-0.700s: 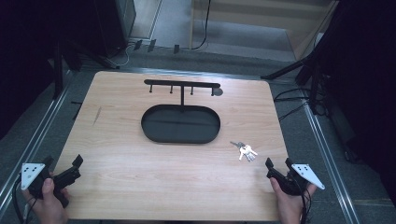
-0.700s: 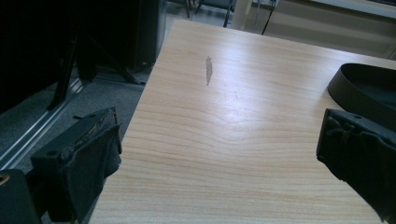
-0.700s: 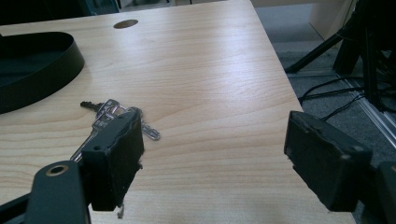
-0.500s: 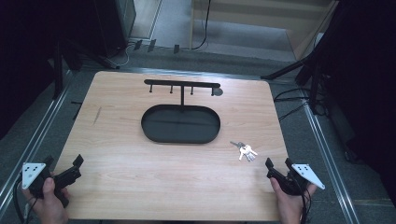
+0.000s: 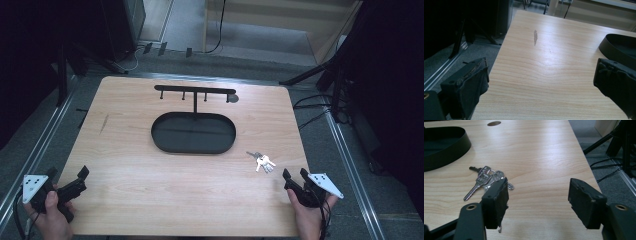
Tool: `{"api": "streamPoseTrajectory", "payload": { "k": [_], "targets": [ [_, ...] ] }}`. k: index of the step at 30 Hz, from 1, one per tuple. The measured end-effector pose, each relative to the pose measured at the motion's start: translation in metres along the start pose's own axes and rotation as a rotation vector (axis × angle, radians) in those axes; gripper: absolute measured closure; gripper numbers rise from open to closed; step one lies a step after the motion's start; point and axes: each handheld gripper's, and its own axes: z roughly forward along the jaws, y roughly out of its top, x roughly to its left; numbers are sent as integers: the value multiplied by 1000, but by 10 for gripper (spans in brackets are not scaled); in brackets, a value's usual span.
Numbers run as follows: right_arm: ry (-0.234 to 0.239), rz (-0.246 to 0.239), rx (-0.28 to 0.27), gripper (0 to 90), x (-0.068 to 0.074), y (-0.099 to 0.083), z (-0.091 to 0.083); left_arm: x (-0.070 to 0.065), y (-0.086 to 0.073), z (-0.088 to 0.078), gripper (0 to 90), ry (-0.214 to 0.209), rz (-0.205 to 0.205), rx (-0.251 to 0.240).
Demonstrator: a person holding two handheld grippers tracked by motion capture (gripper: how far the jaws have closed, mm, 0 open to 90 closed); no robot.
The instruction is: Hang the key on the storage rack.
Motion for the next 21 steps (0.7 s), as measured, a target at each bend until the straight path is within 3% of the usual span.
{"api": "streamPoseTrajectory", "payload": {
  "k": [6, 9, 10, 11, 16, 21],
  "targets": [
    [39, 15, 27, 373, 7, 6, 3, 0, 0, 0, 4, 1, 3, 2],
    [83, -49, 60, 377, 17, 15, 6, 1, 0, 0, 4, -2, -5, 1],
    [83, -49, 60, 377, 17, 15, 6, 1, 0, 0, 4, -2, -5, 1],
    [97, -71, 89, 368, 21, 21, 8, 0, 0, 0, 4, -1, -4, 5],
    [79, -121, 163, 339, 31, 38, 14, -1, 1, 1, 4, 6, 10, 12],
    [76, -151, 202, 338, 37, 50, 17, -2, 1, 1, 4, 12, 15, 13]
  ]
}}
